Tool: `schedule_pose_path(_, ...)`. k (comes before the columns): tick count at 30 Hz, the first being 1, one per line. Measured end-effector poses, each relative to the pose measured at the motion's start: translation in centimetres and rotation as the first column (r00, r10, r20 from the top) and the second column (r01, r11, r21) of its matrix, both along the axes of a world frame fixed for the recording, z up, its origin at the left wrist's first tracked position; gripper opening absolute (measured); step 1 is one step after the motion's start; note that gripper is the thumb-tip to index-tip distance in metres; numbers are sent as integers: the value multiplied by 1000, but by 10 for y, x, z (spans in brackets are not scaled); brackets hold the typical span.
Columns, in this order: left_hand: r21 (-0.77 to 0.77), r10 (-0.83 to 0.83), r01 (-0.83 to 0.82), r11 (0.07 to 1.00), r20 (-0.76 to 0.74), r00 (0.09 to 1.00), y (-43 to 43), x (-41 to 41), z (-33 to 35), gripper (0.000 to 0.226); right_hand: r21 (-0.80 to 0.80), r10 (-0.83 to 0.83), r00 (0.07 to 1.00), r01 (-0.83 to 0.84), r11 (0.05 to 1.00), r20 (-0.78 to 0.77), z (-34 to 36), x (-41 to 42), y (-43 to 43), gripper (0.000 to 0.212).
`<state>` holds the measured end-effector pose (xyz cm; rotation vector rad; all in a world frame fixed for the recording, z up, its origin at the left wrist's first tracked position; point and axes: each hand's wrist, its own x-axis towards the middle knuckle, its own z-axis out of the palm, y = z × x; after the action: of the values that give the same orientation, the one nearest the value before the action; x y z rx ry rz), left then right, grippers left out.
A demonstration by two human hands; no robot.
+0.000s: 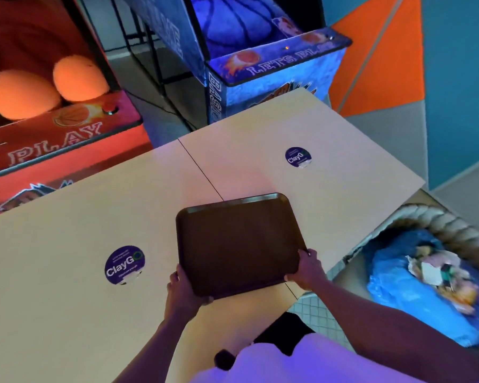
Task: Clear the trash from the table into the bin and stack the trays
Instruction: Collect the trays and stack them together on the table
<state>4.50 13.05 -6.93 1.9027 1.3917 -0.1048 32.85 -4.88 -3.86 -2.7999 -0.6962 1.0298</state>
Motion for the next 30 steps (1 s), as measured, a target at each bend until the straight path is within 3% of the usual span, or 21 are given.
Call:
schedule_pose_path(9, 37, -82, 83, 996, -46, 996, 26, 64, -3, 127, 45, -147, 988, 150, 988, -56, -11, 40, -13, 102)
schedule_pose_path(30, 28, -120, 122, 992, -61, 991, 47, 280, 0, 129, 95, -88, 996, 91, 991, -29, -30, 265, 0, 103)
